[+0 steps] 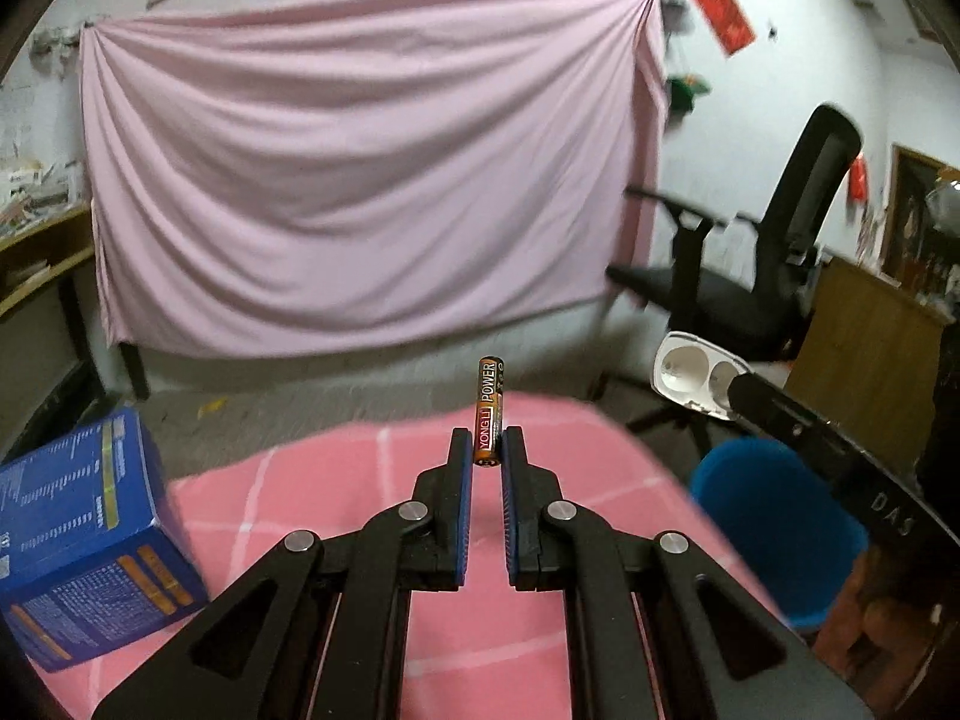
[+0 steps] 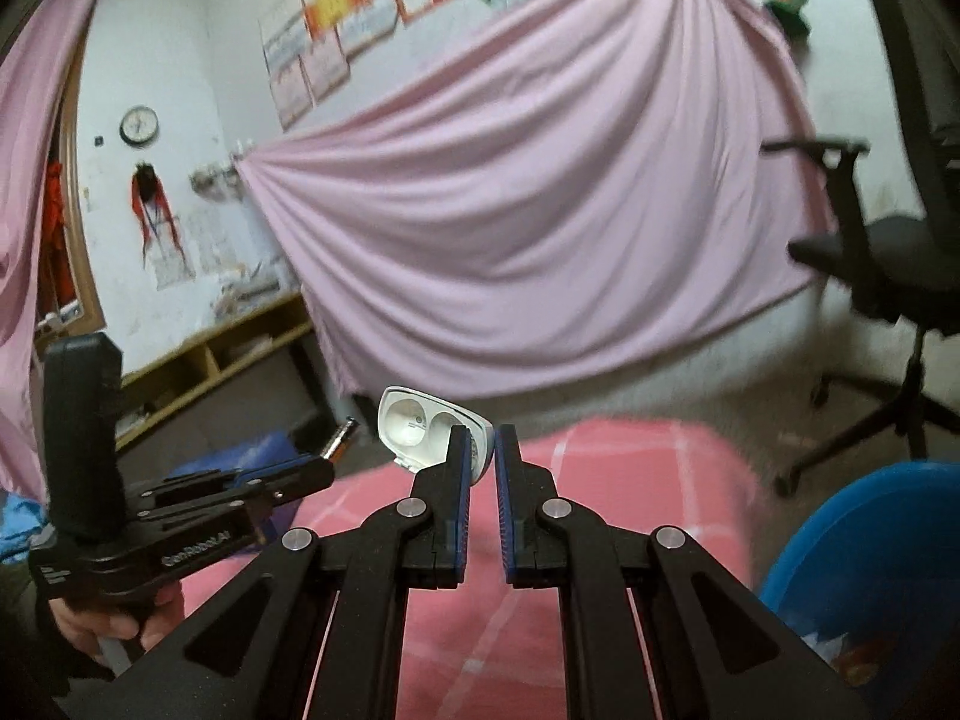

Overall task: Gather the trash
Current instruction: 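Lift the battery and earbud case and carry both tools over the blue bin, then open the left tool over the bin while the right tool opens too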

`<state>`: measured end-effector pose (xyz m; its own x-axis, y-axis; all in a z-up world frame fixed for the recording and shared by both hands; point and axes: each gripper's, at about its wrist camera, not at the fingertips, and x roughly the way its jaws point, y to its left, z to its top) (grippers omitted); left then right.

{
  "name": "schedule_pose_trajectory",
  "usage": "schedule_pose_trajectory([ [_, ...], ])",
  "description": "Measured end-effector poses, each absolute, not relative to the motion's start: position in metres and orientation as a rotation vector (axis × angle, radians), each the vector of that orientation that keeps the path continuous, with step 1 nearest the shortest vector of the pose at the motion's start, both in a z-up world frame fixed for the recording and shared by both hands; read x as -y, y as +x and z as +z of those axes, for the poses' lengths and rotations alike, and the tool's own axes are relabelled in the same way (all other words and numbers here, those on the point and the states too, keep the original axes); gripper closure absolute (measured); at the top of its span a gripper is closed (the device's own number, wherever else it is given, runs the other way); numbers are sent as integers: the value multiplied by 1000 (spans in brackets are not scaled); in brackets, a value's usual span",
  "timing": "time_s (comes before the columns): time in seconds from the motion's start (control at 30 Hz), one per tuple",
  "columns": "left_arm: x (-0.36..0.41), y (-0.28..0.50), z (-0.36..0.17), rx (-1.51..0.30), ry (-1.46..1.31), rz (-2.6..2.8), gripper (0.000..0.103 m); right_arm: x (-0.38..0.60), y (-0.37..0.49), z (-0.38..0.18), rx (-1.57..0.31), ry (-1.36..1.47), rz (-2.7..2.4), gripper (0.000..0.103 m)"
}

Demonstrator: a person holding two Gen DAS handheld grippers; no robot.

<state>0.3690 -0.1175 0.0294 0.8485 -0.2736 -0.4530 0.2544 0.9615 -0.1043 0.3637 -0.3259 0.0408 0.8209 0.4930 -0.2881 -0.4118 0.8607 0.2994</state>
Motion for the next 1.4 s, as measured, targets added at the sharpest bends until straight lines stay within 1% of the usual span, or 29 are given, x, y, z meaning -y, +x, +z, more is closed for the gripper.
schedule_pose_trajectory([
  [0.23,153,351,52,-358,-41,-338,96,365,341,59,-213,243,371,97],
  [0.5,211,345,62,-324,-10,-434,96,415,317,60,-145,270,254,97],
  [0.9,286,341,50,-343,73,-545,96,473,298,47,-185,287,130,96],
  [1.4,327,352,28,-483,79,-620,96,509,299,33,-283,323,48,96],
])
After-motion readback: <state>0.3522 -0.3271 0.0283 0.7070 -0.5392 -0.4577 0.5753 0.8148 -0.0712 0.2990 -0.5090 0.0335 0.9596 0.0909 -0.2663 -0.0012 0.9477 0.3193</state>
